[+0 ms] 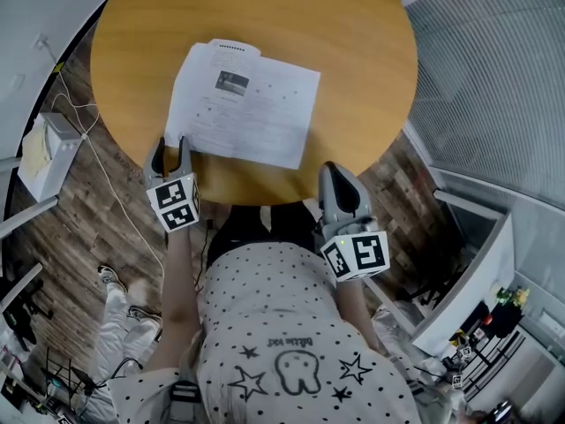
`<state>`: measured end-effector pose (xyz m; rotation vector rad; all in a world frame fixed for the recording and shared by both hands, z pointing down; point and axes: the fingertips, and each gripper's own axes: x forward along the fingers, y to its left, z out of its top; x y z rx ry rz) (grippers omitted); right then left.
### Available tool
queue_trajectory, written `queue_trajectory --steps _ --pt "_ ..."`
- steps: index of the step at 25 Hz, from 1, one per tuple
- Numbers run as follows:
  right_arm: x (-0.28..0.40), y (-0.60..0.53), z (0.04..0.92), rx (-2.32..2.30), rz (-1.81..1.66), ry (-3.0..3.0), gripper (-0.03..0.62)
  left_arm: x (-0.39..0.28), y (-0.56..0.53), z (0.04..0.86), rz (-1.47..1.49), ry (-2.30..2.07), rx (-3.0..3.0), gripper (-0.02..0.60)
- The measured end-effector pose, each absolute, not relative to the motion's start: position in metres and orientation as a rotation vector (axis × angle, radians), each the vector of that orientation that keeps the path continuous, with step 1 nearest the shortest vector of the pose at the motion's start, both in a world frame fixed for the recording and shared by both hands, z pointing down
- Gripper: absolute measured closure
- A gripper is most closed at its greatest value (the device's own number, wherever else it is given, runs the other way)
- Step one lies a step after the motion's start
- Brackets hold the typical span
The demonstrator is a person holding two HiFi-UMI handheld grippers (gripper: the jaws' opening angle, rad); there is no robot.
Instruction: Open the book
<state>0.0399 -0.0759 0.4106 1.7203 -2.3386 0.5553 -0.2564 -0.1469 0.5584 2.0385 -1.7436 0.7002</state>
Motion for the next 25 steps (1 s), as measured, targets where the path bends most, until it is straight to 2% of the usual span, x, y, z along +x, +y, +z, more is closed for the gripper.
queue_trajectory --steps 12,16,25 --pt "0.049 -0.086 0.391 1.777 0.497 -2.369 0.589 -0.224 -0.175 0.477 0.514 -1.776 2.237 0.549" --pt "0.051 -0.09 0.387 1.79 0.483 -2.381 0.59 -0.2 -0.179 0.451 0.442 -1.739 2.326 0.571" --pt "0.054 -0.091 0.371 1.801 0.438 -2.401 0.589 -0.167 -0.178 0.368 0.305 -1.691 2.554 0.571"
